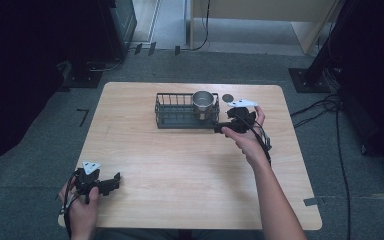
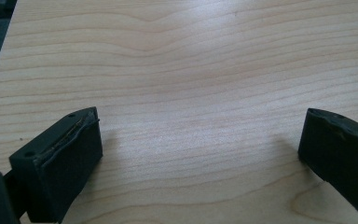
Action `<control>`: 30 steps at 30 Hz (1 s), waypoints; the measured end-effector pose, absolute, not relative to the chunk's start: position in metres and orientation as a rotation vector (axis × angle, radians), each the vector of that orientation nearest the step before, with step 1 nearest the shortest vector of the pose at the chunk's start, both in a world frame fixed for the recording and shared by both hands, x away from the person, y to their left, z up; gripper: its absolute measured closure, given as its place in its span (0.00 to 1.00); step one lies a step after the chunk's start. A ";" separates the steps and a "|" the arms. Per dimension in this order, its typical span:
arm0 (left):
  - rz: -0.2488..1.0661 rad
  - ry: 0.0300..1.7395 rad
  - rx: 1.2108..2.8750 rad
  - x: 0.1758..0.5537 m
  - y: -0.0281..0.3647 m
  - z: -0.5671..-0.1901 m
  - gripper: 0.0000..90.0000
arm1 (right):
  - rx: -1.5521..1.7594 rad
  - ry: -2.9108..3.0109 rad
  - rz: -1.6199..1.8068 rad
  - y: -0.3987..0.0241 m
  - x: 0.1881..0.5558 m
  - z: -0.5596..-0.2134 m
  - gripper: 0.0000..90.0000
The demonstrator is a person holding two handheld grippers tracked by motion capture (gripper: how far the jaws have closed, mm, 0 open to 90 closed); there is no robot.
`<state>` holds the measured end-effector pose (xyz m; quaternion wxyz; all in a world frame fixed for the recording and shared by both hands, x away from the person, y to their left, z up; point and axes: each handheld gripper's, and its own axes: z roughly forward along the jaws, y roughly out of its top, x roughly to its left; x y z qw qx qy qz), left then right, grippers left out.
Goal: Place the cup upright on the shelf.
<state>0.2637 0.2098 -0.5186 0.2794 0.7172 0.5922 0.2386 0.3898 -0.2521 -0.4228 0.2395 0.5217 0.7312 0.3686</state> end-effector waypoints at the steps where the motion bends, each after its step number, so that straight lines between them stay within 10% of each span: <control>1: 0.640 1.589 1.924 0.264 0.210 -0.519 0.00 | 1.427 2.003 1.008 -0.253 0.388 -0.423 0.00; 30: 0.640 1.588 1.924 0.264 0.210 -0.519 0.00 | 1.468 1.952 0.972 -0.293 0.343 -0.438 0.00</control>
